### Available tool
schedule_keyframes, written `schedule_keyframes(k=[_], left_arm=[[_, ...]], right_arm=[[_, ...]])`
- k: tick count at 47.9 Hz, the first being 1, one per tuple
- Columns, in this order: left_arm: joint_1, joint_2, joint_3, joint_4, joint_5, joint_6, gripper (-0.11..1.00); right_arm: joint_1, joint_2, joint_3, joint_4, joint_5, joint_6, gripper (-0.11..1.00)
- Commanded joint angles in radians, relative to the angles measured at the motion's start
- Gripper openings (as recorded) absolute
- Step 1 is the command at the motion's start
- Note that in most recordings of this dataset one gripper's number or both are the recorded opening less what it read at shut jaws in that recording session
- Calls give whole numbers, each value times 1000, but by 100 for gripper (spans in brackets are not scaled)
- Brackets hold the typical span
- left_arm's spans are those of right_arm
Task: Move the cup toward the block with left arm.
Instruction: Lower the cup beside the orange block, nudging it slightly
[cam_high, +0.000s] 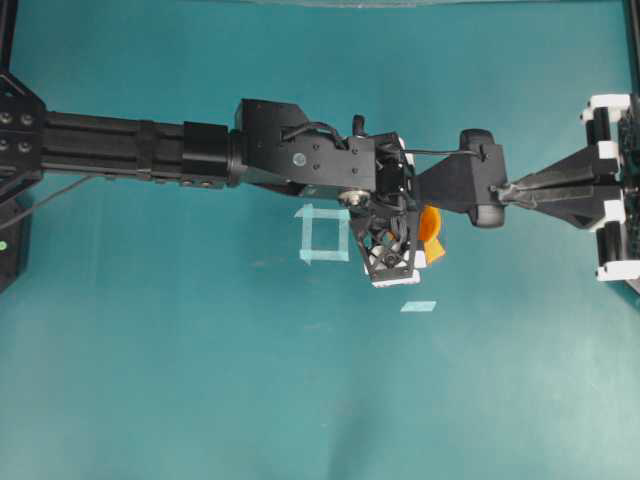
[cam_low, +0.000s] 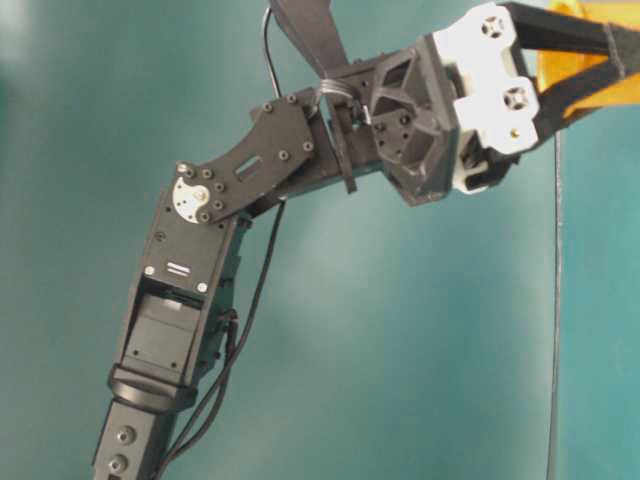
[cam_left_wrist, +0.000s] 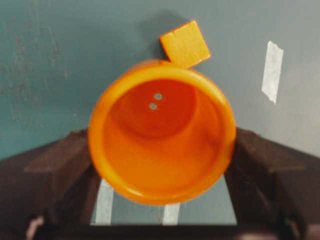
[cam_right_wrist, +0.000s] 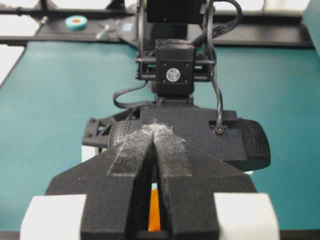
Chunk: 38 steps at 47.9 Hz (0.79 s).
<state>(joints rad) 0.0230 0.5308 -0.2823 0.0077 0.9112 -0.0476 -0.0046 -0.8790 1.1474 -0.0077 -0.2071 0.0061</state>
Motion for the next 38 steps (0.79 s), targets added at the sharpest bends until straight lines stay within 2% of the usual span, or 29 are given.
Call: schedule_keyframes(k=[1,15,38], left_arm=[[-6,-15,-35,-2,-5,2,70],[-12,8,-60,-9,-5,3,70],[-28,67,-166,-12,26,35,70]], right_arm=[[-2,0,-26,0,-9,-2,0],[-2,0,-31,2,-9,-3,0],[0,-2,-32,0,-11,-3,0]])
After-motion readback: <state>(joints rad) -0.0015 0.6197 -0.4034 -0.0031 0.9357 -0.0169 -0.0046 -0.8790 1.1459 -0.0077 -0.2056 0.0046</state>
